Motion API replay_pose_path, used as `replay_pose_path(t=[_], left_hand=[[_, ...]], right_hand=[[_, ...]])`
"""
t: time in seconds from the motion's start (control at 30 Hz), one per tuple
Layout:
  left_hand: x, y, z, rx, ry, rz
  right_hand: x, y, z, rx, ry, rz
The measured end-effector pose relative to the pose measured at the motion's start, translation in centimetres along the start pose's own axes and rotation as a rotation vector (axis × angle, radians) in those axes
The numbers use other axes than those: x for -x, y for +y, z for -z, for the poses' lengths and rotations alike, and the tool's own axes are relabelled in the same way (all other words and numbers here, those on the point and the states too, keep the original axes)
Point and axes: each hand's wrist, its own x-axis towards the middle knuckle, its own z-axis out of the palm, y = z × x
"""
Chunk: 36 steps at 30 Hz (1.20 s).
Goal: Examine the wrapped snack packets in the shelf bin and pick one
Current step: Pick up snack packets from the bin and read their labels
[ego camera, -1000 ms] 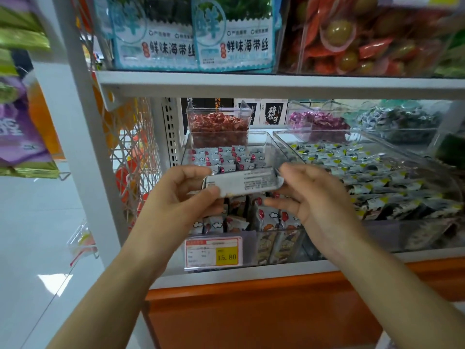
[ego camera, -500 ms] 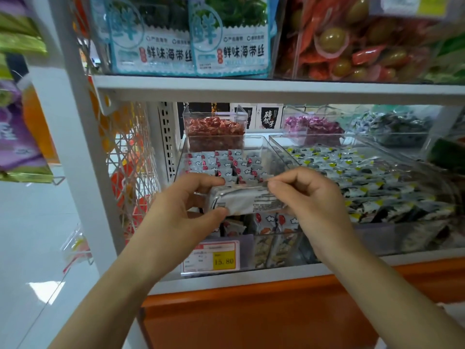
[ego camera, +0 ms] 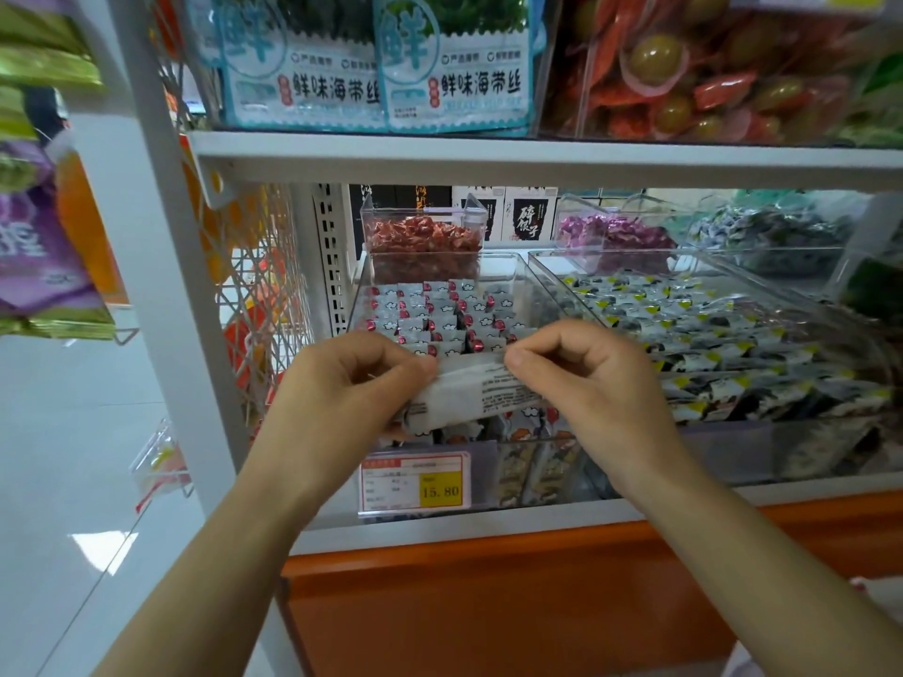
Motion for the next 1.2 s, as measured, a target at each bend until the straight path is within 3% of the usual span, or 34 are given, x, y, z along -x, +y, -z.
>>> replay_pose_path(t=[0.13, 0.27, 0.57, 0.77, 0.9, 1.03, 1.2], left_hand=[[0.1, -0.4, -0.4, -0.117, 0.008, -0.055], [0.2, -0.6, -0.5, -0.184, -0.095, -0.034], [0.3, -0.6, -1.0, -0.178, -0.118, -0.064], [0.0, -1.1, -1.3, -0.125, 0.006, -0.028], [0.1, -0.9, -1.5, -0.087, 0.072, -0.025], [0.0, -1.3, -0.9, -0.538, 0.142, -0.234], [-1.4, -1.6, -0.5, -0.899, -0.133, -0.355]], right_hand=[[0.0, 0.3, -0.1, -0.006, 0.051, -0.032], [-0.3, 0.5, 0.2, -0.074, 0.101, -0.116], [-1.2, 0.7, 2.1, -0.419, -0.044, -0.360], [-0.6, 1.0, 1.7, -0.417, -0.169, -0.243], [-0.4, 1.1, 1.3, -0.254, -0.068, -0.120], [-0.8, 1.1, 1.9, -0.192, 0.114, -0.081], [-0.7, 1.2, 2.2, -0.144, 0.163, -0.030]])
